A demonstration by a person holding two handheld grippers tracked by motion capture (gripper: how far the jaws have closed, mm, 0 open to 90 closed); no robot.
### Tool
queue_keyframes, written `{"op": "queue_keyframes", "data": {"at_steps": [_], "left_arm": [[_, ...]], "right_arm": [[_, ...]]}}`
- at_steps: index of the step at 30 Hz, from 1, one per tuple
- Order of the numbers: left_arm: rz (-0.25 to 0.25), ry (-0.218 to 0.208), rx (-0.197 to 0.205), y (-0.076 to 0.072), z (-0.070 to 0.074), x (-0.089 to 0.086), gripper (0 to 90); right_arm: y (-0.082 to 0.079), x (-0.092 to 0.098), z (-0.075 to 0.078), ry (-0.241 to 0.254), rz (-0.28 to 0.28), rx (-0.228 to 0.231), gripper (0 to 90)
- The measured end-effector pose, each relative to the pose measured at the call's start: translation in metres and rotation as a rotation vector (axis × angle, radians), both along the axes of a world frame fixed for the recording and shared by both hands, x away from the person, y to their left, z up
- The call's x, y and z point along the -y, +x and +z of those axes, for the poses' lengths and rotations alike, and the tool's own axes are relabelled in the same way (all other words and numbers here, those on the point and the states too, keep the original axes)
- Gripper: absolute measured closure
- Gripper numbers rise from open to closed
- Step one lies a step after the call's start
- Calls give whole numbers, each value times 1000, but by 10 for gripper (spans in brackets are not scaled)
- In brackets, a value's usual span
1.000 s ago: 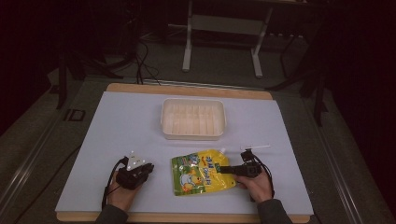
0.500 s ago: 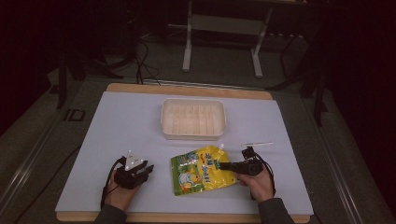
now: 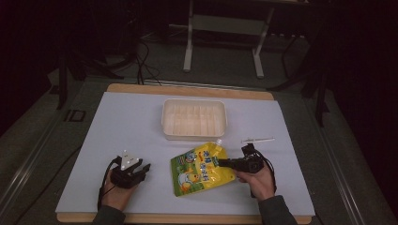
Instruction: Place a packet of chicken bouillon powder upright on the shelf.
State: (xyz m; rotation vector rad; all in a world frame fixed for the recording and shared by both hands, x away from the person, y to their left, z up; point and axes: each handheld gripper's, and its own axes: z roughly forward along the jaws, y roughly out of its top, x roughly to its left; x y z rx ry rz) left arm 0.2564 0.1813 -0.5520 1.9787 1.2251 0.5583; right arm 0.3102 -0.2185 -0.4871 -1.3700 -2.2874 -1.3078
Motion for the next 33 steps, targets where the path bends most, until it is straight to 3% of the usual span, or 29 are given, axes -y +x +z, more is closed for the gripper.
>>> {"op": "queue_keyframes", "data": {"at_steps": [11,33], "left_arm": [[58,2,-8,2,0,-10,606],[45,41,-6,2,-1,-6,595]], "right_arm": [[-1,-14,19,-4,31,55,900],[-6,-54,59,26,99,155,900]]}}
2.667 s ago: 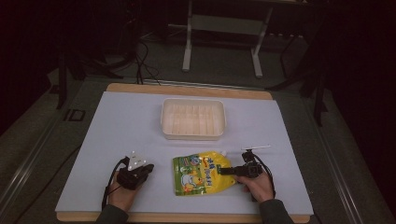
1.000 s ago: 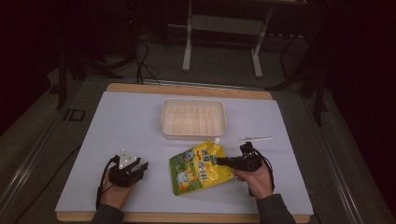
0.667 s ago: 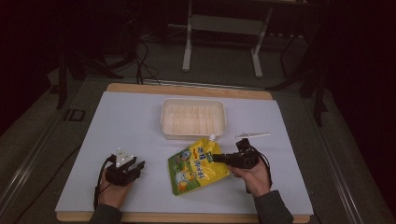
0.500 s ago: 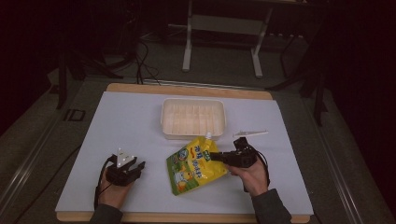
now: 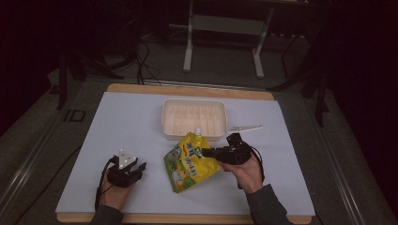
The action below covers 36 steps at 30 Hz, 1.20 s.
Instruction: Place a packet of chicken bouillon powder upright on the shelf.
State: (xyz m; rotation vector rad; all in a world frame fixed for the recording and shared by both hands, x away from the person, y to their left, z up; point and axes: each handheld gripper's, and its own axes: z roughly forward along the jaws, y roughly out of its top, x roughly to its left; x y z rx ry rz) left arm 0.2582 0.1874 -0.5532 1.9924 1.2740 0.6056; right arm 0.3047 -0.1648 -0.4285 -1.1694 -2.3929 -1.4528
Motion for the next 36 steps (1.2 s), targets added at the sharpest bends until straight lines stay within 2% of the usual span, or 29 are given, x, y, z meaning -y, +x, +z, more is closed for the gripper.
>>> {"op": "queue_keyframes", "data": {"at_steps": [7,14,36], "left_arm": [[4,3,1,0,0,0,595],[5,6,-1,0,0,1,587],[20,9,-1,0,0,1,556]], "right_arm": [[-2,-9,16,3,23,40,900],[-2,-14,30,-4,21,79,900],[5,-17,52,19,-13,123,900]]}}
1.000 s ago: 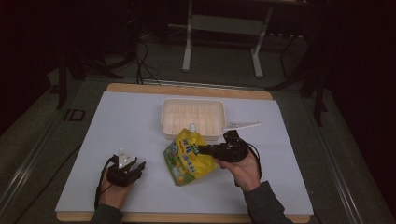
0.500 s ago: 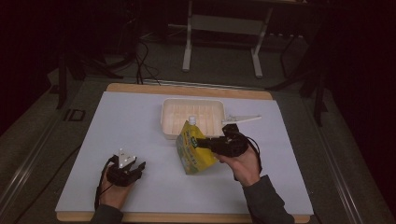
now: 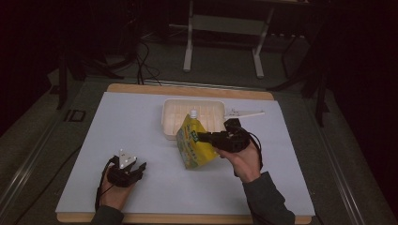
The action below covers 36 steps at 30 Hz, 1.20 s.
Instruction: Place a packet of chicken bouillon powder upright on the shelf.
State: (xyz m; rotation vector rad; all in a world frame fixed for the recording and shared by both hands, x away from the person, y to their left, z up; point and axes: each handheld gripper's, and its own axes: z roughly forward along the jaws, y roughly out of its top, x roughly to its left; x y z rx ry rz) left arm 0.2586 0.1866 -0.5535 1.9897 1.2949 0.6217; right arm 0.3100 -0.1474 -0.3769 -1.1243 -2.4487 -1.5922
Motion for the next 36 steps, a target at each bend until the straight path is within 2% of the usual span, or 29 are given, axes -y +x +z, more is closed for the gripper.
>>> {"op": "queue_keyframes", "data": {"at_steps": [13,26,36], "left_arm": [[2,-3,0,0,0,0,552],[0,-10,-5,1,0,-1,552],[-1,-11,-7,1,0,-1,552]], "right_arm": [[7,-6,9,21,-24,15,900],[16,-16,18,23,-50,41,900],[22,-23,19,17,-66,55,900]]}}
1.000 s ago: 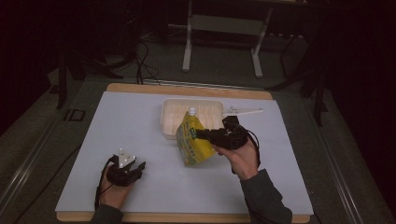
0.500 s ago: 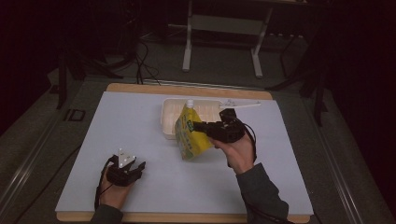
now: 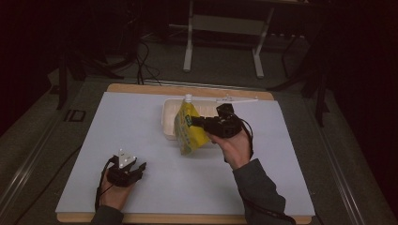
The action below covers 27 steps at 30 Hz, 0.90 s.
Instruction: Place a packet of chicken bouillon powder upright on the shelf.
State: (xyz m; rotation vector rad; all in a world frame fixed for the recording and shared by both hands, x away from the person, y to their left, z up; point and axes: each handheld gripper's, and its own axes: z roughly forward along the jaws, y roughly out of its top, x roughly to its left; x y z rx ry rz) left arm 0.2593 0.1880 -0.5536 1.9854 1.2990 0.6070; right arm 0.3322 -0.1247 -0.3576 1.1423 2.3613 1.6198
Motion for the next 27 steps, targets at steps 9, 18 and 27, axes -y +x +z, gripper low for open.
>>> {"op": "queue_keyframes", "data": {"at_steps": [9,18,27], "left_arm": [[0,1,0,0,0,0,552],[2,0,0,0,0,0,549],[5,-1,-1,0,0,0,546]], "right_arm": [[7,-6,2,0,-22,7,900],[13,-12,4,-5,-42,18,900],[22,-16,6,-12,-77,22,900]]}}
